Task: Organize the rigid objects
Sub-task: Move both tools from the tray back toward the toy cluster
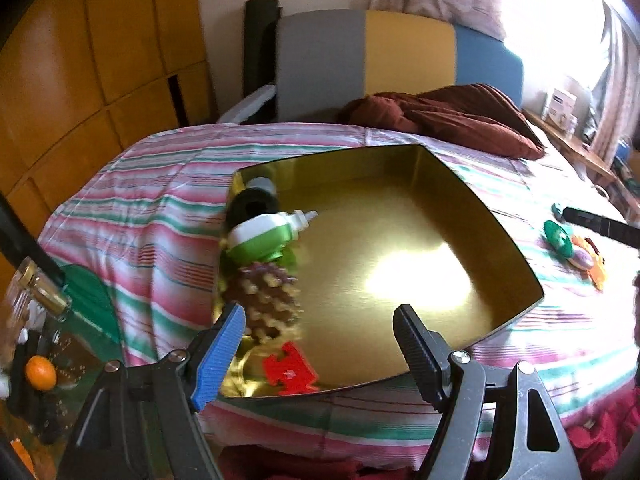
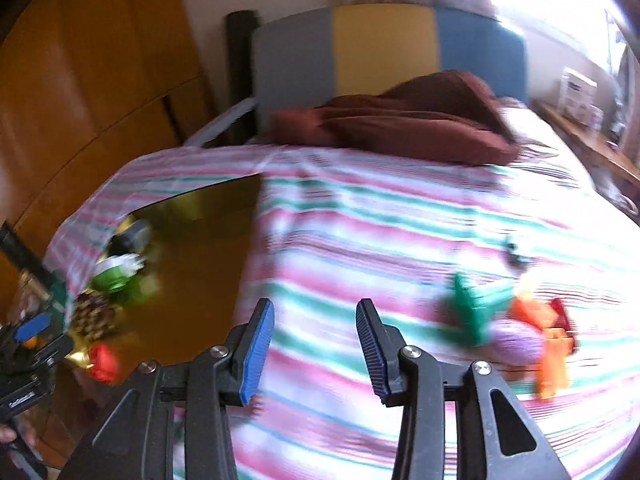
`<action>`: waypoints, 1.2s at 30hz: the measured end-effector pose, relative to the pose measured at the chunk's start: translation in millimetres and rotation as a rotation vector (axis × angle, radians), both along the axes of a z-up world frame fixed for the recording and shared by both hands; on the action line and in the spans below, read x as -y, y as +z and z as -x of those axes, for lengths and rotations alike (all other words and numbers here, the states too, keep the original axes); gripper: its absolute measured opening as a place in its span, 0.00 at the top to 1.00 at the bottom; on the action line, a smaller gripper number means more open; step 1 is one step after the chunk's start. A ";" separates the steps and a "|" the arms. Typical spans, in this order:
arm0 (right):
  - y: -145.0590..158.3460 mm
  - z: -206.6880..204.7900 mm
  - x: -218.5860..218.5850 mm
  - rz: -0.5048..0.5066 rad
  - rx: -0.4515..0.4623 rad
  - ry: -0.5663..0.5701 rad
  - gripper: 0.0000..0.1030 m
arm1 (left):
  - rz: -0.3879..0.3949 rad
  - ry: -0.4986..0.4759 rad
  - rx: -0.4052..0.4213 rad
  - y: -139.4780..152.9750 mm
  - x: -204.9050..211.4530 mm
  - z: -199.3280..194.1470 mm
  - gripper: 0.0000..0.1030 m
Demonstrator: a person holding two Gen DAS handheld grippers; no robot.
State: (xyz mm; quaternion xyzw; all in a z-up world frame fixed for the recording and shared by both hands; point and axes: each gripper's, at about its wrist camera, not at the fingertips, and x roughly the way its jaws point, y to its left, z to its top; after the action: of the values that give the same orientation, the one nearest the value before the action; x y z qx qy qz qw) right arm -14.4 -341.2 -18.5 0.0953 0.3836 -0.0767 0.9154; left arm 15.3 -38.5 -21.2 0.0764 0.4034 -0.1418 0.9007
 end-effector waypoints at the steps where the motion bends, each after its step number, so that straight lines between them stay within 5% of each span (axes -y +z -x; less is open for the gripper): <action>1: 1.7 2.9 10.5 0.003 0.002 -0.023 0.59 | -0.008 -0.015 0.007 1.1 5.8 1.0 0.25; 12: -11.4 55.5 173.2 0.031 -0.003 -0.448 0.58 | -0.015 -0.180 0.002 9.2 65.4 4.1 0.25; 18: -31.0 91.3 241.0 -0.205 0.003 -0.698 0.58 | -0.033 -0.300 -0.005 8.8 122.5 8.7 0.25; 28: -40.9 89.0 243.6 -0.329 -0.015 -0.678 0.58 | -0.070 -0.521 -0.003 2.9 233.0 9.4 0.38; 33: -40.7 87.7 241.4 -0.341 -0.023 -0.660 0.58 | -0.094 -0.635 -0.023 0.8 292.4 -7.8 0.60; 36: -41.9 88.3 241.9 -0.358 -0.024 -0.655 0.58 | -0.121 -0.720 -0.027 -3.2 329.4 -12.9 0.60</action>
State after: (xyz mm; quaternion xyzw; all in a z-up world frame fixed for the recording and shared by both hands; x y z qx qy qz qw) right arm -102.7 -583.1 -60.5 0.3707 0.3509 -0.2981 0.8066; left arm 28.2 -367.9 -24.4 0.2648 0.3703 -0.4267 0.7815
